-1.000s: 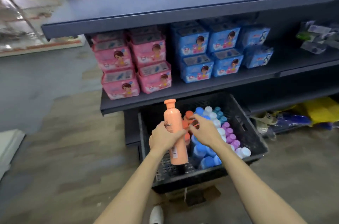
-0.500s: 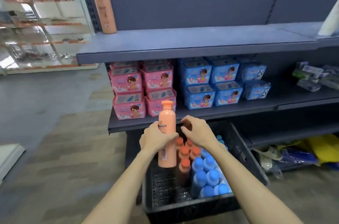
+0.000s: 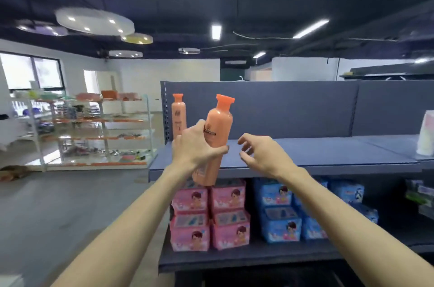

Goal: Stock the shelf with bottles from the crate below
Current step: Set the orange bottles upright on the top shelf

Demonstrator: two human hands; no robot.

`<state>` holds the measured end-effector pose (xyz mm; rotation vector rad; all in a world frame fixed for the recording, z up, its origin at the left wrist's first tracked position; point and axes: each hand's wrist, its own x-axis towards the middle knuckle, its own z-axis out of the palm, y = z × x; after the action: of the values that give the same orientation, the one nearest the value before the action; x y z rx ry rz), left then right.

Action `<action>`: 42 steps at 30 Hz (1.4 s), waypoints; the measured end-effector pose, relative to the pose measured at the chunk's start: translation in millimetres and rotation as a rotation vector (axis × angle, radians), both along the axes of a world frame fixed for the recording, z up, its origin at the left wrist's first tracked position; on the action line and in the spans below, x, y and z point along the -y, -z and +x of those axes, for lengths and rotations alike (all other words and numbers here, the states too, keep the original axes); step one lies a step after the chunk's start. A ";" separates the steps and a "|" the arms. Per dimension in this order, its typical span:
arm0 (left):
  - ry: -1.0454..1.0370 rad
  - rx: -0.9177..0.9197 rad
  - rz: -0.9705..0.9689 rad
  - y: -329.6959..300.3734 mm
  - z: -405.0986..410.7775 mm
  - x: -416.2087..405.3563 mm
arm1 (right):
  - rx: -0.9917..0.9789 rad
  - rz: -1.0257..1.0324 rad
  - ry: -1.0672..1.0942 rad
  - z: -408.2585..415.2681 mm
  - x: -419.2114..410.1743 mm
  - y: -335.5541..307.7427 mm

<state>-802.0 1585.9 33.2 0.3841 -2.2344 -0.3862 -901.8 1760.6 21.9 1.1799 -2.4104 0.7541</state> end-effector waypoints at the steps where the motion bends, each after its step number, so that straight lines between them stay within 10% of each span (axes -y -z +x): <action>1: -0.007 -0.006 0.001 -10.0 -1.3 6.0 | -0.031 0.027 0.015 -1.2 5.6 -10.8; 42: -0.186 0.031 0.241 16.1 -70.8 108.1 | -0.102 0.552 0.054 -37.7 126.6 12.9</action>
<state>-872.8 1477.8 17.1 0.7242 -2.1647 -0.5546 -939.5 1634.0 8.9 1.2933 -2.6292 -0.0043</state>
